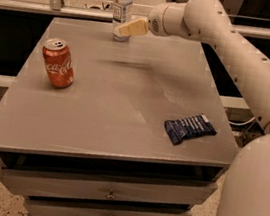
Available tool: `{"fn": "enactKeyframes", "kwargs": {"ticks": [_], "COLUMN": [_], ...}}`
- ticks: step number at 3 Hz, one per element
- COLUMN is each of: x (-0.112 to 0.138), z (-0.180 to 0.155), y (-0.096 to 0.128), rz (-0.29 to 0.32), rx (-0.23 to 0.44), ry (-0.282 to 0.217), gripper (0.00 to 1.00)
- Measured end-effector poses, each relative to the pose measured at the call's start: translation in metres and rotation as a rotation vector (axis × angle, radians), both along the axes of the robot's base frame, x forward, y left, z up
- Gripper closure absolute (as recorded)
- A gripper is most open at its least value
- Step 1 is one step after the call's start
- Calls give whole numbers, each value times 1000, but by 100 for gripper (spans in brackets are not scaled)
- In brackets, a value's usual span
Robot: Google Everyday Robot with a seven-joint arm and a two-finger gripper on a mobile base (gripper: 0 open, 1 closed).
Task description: Knock blue plastic bottle over
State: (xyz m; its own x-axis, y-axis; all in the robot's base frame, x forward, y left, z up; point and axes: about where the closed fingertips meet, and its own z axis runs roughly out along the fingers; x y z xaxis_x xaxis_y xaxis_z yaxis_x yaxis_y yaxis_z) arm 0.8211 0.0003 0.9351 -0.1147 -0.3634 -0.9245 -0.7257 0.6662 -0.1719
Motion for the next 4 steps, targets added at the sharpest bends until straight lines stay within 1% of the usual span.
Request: {"fn": "enactKeyframes", "kwargs": {"ticks": [1, 2, 3, 4], "x": [31, 50, 67, 78], "z": [-8, -13, -14, -17], "y": [12, 32, 51, 61], "rz": [-30, -17, 2, -8], "rx": [82, 126, 151, 154], "ry": [-19, -28, -39, -62], "gripper": [0, 0, 0, 18]}}
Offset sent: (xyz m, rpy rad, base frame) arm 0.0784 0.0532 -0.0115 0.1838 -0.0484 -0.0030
